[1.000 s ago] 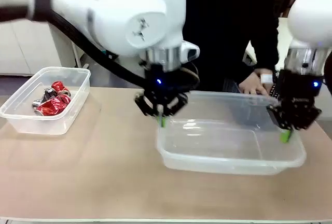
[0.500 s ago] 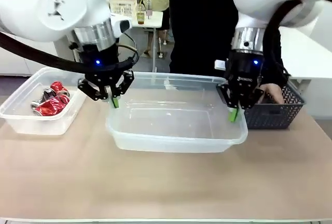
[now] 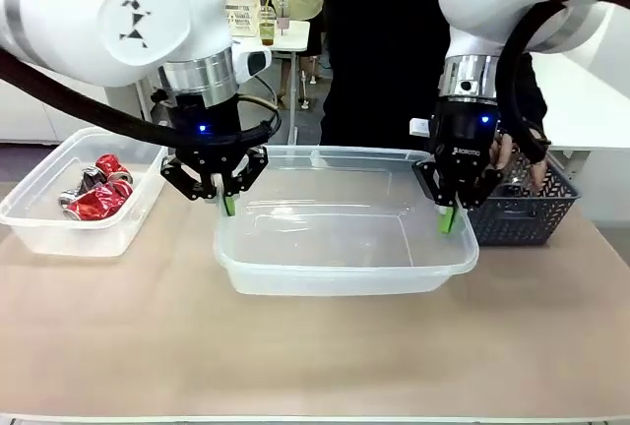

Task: Sort the waste into each basket.
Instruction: Offer the picked Organizing box to the human.

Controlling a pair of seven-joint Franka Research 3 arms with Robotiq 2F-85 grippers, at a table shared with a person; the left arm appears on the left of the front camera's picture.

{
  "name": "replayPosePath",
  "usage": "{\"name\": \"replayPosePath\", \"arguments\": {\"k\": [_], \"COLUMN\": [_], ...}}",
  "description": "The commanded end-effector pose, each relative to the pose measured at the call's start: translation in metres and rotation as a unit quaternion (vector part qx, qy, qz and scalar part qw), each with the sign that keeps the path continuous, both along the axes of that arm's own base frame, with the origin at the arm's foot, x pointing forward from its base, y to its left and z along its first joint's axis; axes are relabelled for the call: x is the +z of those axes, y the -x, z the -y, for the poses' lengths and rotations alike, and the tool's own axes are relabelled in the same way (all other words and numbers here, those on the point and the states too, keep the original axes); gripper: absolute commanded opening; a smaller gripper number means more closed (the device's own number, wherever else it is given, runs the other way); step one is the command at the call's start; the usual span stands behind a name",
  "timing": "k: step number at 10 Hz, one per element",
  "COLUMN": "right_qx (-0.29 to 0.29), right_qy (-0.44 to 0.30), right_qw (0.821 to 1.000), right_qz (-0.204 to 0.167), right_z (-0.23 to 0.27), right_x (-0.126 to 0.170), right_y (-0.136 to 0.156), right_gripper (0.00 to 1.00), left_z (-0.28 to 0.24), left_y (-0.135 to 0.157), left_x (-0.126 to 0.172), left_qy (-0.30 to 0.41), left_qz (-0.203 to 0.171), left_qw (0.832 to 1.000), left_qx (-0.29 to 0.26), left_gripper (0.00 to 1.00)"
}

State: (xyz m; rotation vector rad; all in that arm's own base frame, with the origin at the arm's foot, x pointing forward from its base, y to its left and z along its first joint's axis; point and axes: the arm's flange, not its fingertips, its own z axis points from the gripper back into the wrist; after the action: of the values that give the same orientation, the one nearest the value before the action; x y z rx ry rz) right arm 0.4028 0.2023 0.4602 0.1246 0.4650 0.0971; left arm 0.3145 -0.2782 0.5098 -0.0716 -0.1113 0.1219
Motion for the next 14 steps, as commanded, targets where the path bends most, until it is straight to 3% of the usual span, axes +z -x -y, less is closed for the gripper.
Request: {"name": "replayPosePath", "arguments": {"k": [1, 14], "right_qx": [0.001, 0.001], "right_qy": [-0.010, -0.010], "right_qw": [1.000, 1.000], "right_qz": [0.004, 0.004], "right_z": [-0.0082, -0.0082], "right_x": [0.0024, 0.0024], "right_y": [0.0038, 0.0038], "right_gripper": [0.00, 0.00], "left_z": [0.0073, 0.0073], "left_y": [-0.0031, -0.0031], "left_x": [0.0088, 0.0088], "left_qy": [0.014, 0.014], "left_qz": [0.004, 0.004], "left_qw": [1.000, 1.000], "left_qx": [-0.004, -0.004], "left_gripper": [0.00, 0.00]}}
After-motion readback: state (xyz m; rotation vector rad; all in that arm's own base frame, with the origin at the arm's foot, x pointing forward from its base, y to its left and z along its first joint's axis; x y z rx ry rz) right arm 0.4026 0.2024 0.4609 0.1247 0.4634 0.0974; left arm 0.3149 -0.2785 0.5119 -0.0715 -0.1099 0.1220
